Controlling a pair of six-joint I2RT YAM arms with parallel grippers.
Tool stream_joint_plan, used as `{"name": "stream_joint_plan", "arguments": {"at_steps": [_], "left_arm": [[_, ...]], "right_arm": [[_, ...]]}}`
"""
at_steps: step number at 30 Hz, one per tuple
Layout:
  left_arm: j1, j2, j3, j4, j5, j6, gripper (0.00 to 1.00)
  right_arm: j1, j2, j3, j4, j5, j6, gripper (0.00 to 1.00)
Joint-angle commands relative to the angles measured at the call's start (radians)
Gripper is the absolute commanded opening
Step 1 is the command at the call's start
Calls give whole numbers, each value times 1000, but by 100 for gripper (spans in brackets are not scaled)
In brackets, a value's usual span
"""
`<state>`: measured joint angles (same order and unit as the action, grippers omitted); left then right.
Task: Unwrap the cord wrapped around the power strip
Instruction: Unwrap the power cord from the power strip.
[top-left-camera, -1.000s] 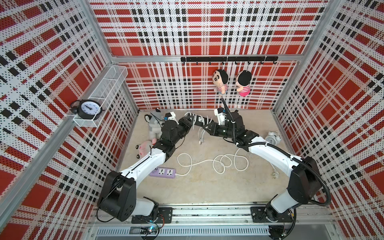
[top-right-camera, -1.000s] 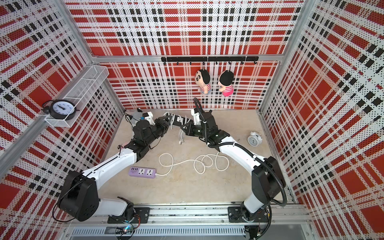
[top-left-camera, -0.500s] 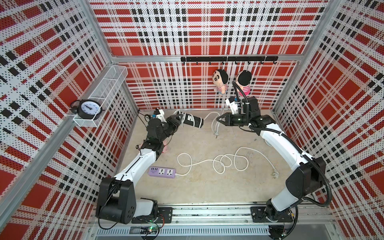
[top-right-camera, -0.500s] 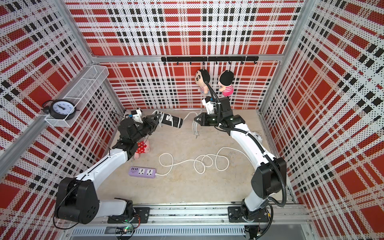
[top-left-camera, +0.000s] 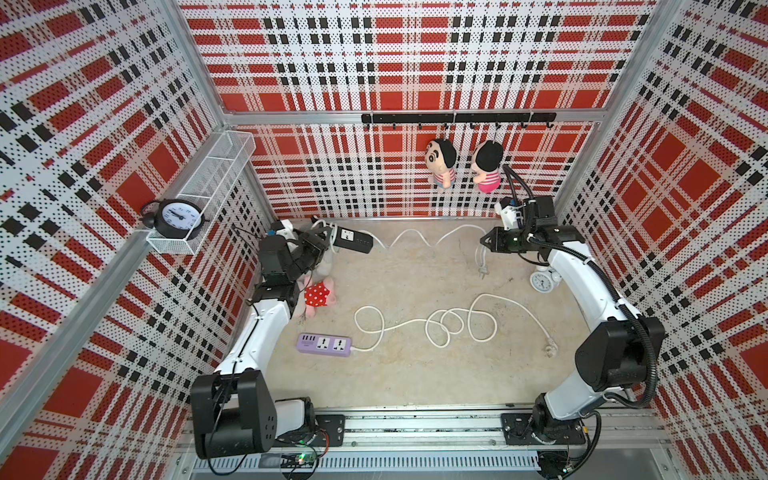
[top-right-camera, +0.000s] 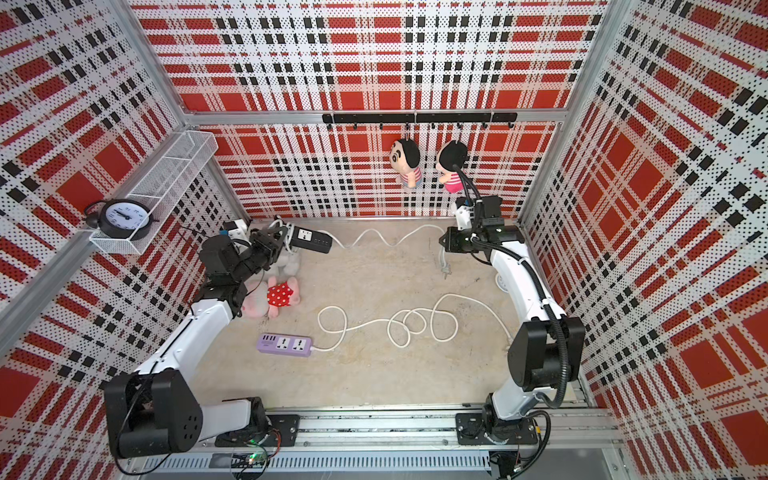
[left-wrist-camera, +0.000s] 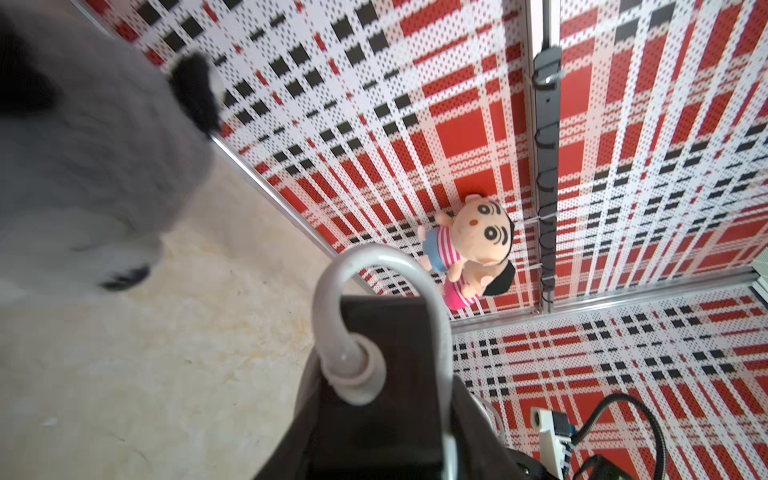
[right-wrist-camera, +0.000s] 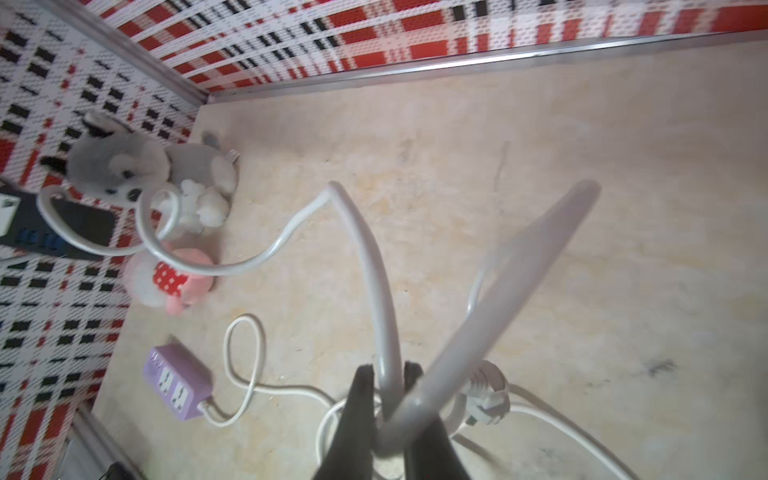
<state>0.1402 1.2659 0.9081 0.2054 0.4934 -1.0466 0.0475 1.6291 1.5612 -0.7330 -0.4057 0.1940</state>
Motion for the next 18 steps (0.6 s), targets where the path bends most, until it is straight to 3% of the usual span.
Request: {"name": "stream_joint_plan", "arguments": {"at_steps": [1, 11, 17, 18], "left_arm": [[60, -53, 42, -14, 17, 53, 0], [179, -80, 83, -114, 80, 121, 0], [26, -53, 51, -25, 71, 59, 0], [2, -42, 54, 1, 67, 39, 0]], "right_arm": [[-48, 13, 15, -21, 86, -59, 0], [-119, 96, 30, -35, 251, -105, 0], [-59, 87, -49, 28, 99, -126, 0], [-58, 90, -63, 34, 70, -133, 6]]}}
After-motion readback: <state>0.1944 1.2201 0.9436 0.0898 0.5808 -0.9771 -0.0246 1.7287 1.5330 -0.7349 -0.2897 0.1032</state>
